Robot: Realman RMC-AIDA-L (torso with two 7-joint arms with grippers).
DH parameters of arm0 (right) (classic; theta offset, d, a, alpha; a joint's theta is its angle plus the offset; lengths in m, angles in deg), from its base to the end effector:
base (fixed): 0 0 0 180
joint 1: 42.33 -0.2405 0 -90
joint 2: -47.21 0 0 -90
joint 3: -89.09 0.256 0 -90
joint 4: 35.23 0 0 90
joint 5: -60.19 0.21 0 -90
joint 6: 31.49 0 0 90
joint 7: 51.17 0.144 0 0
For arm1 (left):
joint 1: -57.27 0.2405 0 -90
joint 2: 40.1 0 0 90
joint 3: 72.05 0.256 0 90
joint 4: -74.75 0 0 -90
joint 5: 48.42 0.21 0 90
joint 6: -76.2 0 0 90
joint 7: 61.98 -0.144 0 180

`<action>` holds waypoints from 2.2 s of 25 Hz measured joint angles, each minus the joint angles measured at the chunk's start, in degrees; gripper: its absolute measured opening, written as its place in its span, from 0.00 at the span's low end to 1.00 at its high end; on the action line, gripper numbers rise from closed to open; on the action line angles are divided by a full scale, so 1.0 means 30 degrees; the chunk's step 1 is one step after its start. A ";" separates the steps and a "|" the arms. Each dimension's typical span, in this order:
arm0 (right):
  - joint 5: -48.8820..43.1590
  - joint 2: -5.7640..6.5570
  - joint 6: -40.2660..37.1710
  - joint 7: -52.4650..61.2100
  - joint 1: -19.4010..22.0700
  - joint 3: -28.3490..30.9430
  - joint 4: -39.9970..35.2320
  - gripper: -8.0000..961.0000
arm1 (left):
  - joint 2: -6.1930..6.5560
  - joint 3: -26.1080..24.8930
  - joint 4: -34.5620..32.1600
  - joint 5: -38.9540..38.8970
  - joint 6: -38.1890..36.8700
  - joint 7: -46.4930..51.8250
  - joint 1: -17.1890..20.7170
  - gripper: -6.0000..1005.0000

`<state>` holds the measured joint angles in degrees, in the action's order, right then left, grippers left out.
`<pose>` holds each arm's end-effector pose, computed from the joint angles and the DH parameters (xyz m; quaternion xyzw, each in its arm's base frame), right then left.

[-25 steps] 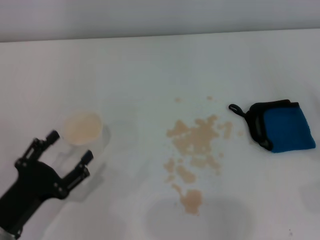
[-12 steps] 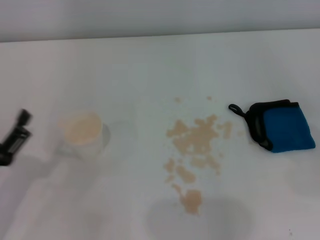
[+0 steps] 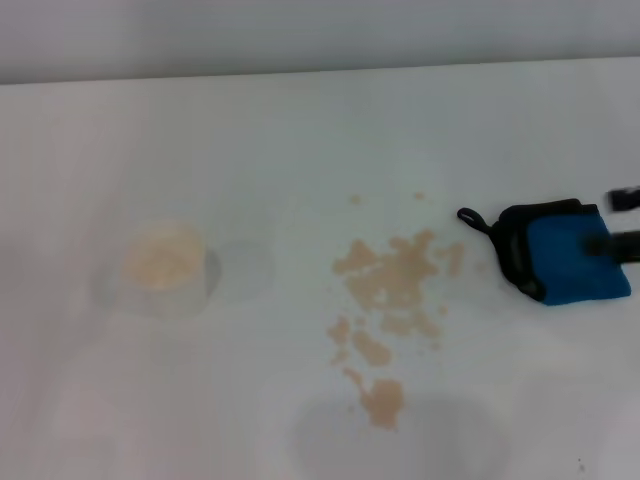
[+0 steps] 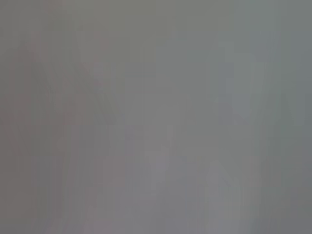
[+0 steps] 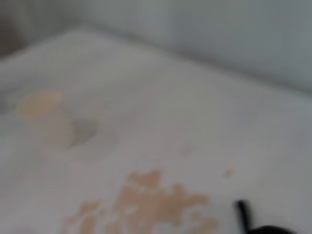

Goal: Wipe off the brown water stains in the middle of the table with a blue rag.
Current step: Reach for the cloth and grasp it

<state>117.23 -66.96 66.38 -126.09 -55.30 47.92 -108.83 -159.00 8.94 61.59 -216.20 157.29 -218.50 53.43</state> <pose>0.3144 0.2734 0.1216 -0.9155 0.3266 0.0675 0.2249 -0.3807 0.2166 0.0225 -0.6670 -0.2491 -0.3434 0.6126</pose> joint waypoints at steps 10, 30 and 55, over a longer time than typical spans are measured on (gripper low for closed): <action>-0.6775 -0.0250 -0.2017 0.4412 -0.3588 -0.6943 0.0003 0.84 | 0.0027 -0.0089 0.1020 -0.0002 -0.0408 0.0119 -0.0696 0.87; -1.1812 -0.0408 -0.4086 1.1141 -0.4316 -1.5519 -0.1938 0.78 | 0.0120 -0.0488 0.1049 0.0000 -0.0551 0.0115 -0.0682 0.87; -1.2320 -0.0435 -0.5265 1.3456 -0.4672 -1.7342 0.0027 0.73 | 0.0112 -0.0515 0.1048 0.0000 -0.1070 0.0100 -0.0884 0.87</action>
<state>80.27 -68.27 50.58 -85.72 -69.32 -4.10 -108.75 -158.66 7.40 64.73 -216.20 154.09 -218.20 50.77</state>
